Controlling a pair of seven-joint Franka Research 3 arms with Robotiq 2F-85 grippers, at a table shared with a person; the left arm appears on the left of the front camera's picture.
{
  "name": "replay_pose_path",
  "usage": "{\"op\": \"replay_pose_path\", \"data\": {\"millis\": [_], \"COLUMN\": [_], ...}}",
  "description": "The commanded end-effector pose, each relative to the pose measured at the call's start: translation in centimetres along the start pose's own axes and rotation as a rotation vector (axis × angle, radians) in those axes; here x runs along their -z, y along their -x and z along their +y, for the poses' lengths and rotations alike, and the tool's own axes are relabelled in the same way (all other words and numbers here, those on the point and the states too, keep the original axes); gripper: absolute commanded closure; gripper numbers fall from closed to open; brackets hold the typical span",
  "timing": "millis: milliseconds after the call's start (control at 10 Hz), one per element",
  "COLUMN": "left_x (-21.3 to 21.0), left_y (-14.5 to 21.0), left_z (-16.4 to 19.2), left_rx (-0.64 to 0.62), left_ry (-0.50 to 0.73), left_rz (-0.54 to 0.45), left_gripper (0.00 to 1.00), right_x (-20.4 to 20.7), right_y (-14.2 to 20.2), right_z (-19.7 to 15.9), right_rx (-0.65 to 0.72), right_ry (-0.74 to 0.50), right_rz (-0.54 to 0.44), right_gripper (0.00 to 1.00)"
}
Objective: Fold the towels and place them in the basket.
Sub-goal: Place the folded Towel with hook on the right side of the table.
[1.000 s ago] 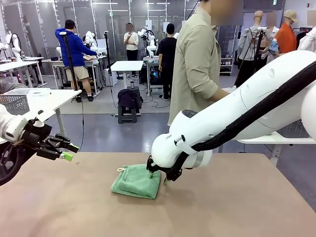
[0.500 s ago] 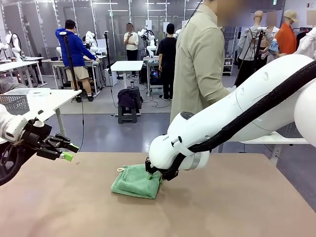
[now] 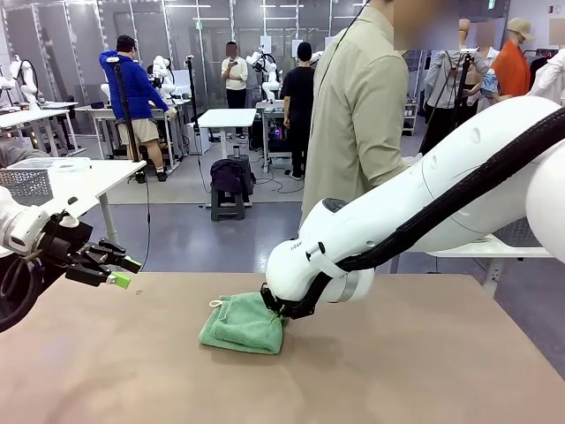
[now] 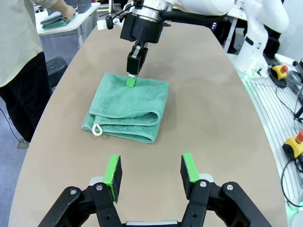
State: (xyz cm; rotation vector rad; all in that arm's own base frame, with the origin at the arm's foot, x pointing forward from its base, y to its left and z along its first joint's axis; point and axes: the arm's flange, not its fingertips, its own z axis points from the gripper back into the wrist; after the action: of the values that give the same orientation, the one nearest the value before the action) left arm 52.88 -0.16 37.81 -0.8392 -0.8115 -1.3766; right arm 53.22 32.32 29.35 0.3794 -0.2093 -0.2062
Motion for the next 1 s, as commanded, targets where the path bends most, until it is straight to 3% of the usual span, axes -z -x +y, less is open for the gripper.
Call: {"op": "replay_pose_path", "data": {"millis": [0, 700, 800, 900], "left_x": [-0.08, -0.08, -0.08, -0.08], "left_y": [-0.05, -0.05, -0.05, -0.05], "left_z": [-0.16, -0.16, -0.16, -0.16], "left_rx": [0.001, 0.001, 0.001, 0.001], "left_ry": [-0.002, -0.002, -0.002, -0.002], "left_rz": [-0.001, -0.001, -0.001, -0.001], "left_gripper": [0.35, 0.35, 0.35, 0.35], "right_x": [-0.36, 0.0, -0.12, -0.09], "right_y": [-0.07, 0.02, -0.05, -0.37], "right_z": [-0.39, -0.02, -0.14, -0.84], "right_rx": [-0.057, -0.017, -0.024, -0.074], "right_ry": [0.008, 0.003, 0.011, 0.05], "right_rz": [0.021, 0.004, 0.014, 0.011], "right_gripper": [1.0, 1.0, 0.94, 0.95]}}
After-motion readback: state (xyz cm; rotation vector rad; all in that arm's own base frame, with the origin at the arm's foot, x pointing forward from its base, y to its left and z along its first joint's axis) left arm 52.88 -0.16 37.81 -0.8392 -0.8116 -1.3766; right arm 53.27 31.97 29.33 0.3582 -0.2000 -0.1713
